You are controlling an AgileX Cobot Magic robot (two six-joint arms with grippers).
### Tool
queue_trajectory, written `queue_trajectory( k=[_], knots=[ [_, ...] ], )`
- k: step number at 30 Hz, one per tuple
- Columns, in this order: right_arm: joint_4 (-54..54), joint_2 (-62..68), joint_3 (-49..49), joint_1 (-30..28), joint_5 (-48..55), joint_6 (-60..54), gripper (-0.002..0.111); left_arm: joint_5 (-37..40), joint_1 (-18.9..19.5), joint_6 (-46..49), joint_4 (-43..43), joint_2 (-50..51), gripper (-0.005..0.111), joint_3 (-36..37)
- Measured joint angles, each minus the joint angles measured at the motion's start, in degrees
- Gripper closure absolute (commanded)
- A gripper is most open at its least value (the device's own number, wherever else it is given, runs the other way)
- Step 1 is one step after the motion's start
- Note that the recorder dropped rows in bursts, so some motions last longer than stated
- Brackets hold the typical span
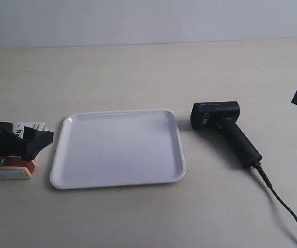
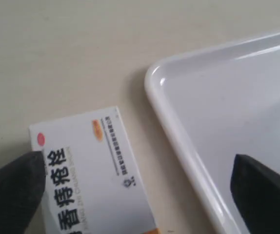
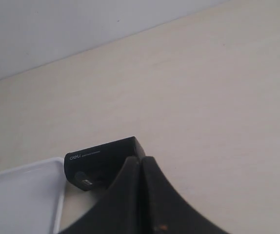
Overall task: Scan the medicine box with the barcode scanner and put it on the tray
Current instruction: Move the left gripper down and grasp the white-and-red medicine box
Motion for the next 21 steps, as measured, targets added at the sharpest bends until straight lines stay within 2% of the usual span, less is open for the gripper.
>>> queue_trajectory(
  k=[4,9,16,18,21],
  knots=[
    [0.0,0.0,0.0,0.3,-0.2,-0.1,0.108,3.6,0.0,-0.1,0.0,0.5,0.001,-0.4],
    [0.0,0.0,0.0,0.3,-0.2,-0.2,0.108,4.2,0.0,1.6,0.0,1.3,0.001,-0.5],
    [0.0,0.0,0.0,0.3,-0.2,-0.2,0.108,3.5,0.0,9.6,-2.9,5.4,0.002,-1.0],
    [0.0,0.0,0.0,0.3,-0.2,-0.2,0.108,4.7,0.0,10.7,-4.8,6.5,0.005,-1.9],
    [0.0,0.0,0.0,0.3,-0.2,-0.2,0.108,6.4,0.0,11.0,-6.0,7.4,0.021,-3.2]
  ],
)
